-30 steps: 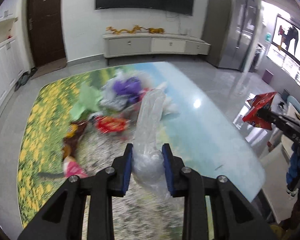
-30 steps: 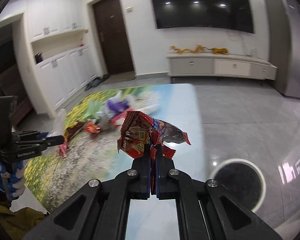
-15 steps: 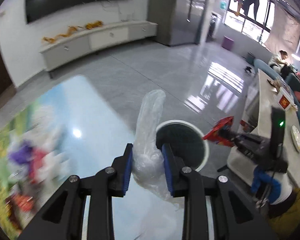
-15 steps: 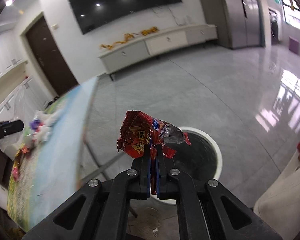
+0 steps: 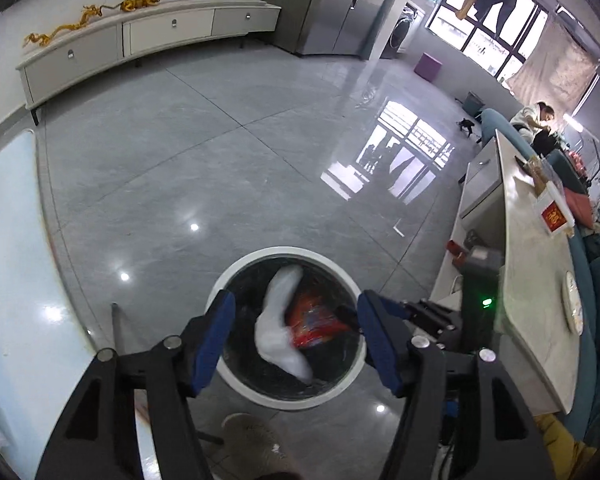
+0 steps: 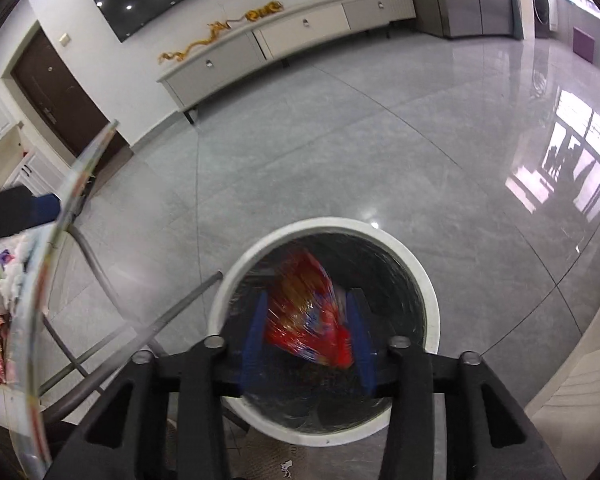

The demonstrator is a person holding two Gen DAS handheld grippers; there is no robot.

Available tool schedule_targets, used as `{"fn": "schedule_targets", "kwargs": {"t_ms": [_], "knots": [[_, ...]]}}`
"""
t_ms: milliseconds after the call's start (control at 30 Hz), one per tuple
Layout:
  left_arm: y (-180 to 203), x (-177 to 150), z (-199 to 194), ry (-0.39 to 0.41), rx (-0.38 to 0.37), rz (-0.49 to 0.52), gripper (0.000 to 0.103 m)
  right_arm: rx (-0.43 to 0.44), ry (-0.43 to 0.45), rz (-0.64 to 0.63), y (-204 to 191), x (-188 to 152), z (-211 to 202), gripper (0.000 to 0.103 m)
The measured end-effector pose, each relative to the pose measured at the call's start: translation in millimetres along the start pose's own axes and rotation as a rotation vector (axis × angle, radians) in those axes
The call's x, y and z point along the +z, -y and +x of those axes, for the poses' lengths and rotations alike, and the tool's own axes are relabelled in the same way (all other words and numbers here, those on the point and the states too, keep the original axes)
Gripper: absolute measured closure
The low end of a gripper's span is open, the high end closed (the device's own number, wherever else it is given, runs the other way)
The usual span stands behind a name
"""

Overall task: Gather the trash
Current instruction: 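Carry both items to the round bin and open both tools over it, then grasp the pink paper cup with the left tool while the right tool grasps a white tissue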

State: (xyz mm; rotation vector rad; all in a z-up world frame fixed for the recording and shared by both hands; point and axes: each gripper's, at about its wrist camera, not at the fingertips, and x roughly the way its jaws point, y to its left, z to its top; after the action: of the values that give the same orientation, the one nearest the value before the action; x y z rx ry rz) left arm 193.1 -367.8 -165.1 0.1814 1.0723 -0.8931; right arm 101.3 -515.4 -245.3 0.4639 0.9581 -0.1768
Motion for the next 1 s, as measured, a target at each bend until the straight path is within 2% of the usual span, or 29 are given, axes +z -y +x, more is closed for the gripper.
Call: {"fn": "schedule_targets", "kwargs": {"t_ms": [133, 300, 433, 600, 800, 1000], "knots": [[-0.9, -8.9, -18.0, 0.037, 0.002, -0.01, 0.041, -0.006, 0.018, 0.014, -1.4, -2.2, -9.6, 0.061], [2.4, -19.6, -53.6, 0.114, 0.051, -0.025, 0.041, -0.003, 0.095, -0.034, -22.0, -5.1, -49.3, 0.061], [2.9, -41.1, -98.3, 0.181, 0.067, -0.028, 0.041, 0.015, 0.178, -0.074, -50.5, -3.2, -90.5, 0.061], [-1.8, -68.7, -155.7, 0.279, 0.128, -0.018, 0.041, 0.048, 0.269, -0.132, -96.8, -7.0, -141.0, 0.061], [-46.3, -125.7, -238.9, 0.384, 0.194, -0.088, 0.041, 0.098, 0.327, -0.223, -160.3, -15.7, -183.8, 0.059], [-108.7, -207.7, -306.3, 0.437, 0.325, -0.196, 0.041, 0.13, 0.335, -0.313, -216.4, -29.8, -209.5, 0.05]]}}
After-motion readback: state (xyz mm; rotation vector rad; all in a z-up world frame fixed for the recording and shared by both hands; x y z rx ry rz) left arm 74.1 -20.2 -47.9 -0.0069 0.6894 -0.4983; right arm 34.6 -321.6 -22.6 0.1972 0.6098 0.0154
